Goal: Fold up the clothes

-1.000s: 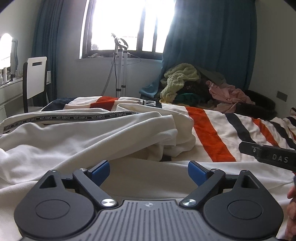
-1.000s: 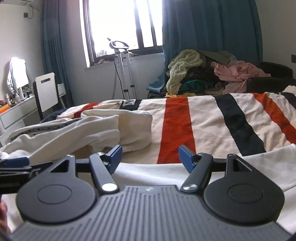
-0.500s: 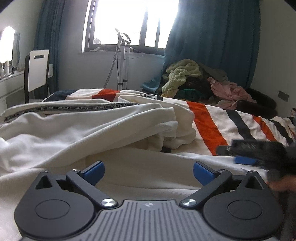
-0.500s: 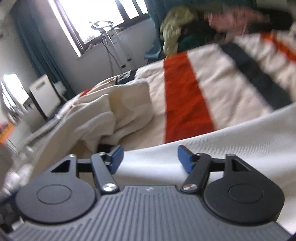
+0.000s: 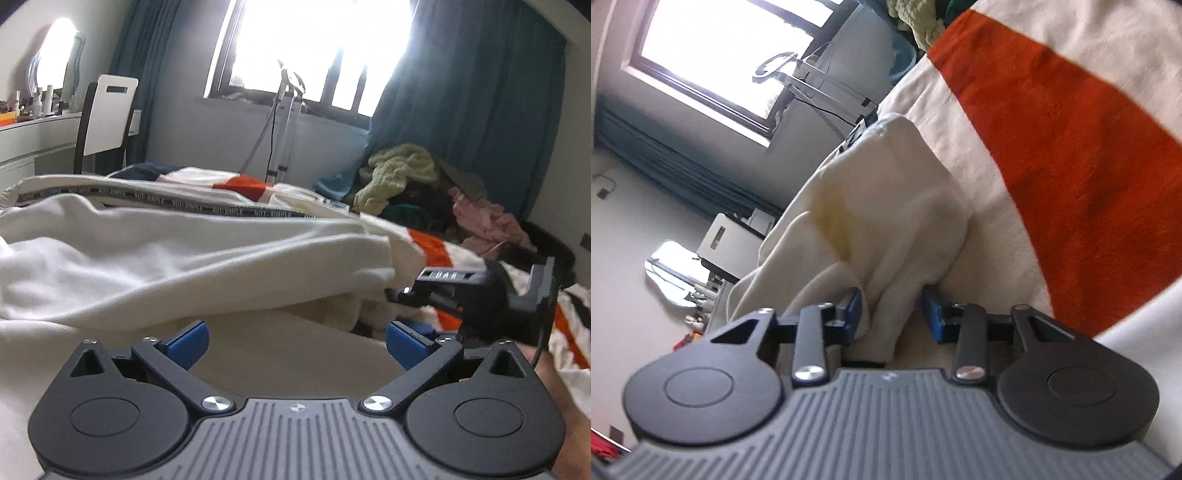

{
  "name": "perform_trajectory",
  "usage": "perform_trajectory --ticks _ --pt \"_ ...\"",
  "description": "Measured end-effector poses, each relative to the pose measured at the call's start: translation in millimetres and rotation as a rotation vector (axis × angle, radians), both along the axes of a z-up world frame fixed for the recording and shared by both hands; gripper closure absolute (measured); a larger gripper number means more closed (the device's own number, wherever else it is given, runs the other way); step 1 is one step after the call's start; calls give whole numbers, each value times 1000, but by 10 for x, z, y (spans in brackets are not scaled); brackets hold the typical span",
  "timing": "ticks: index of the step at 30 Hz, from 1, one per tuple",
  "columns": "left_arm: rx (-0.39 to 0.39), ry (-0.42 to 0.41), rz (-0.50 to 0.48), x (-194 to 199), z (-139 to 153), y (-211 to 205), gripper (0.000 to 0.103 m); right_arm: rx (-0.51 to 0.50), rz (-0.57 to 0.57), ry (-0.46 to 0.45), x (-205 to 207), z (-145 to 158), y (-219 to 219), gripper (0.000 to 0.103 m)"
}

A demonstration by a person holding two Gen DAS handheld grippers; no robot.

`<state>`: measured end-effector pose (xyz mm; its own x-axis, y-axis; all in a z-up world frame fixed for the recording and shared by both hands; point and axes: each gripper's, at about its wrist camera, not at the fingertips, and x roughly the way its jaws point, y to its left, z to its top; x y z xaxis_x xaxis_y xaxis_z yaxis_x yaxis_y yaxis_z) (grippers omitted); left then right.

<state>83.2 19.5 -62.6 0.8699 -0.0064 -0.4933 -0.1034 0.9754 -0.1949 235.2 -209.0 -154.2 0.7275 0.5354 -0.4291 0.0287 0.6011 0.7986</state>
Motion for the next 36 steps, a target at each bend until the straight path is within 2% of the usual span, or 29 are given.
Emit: perform_trajectory --ticks 1,2,8,14,19,22,30,33,36 --pt "-1 9 -1 34 -36 -3 0 -14 -3 -3 18 8 11 85" --pt "-2 20 -3 64 -72 -8 0 -21 1 -10 35 18 29 88" --pt "-4 47 5 136 -174 8 0 -102 -52 -156 -4 437 -37 91" --pt "-25 49 10 81 -161 67 0 -118 -247 -232 -66 924 -623 91" --pt "-34 44 7 90 -124 98 0 -161 -445 -252 -154 1246 -1358 91" --pt "-36 53 6 111 -128 119 0 -190 -526 -230 -205 1325 -1809 91" --pt "-70 88 22 161 -170 152 0 -293 -538 -8 -418 824 -2361 89" --pt "-56 97 25 174 -188 151 0 -331 -541 75 -498 636 -2568 89" --pt "-43 95 29 160 -179 146 0 -403 -527 59 -557 706 -2433 89"
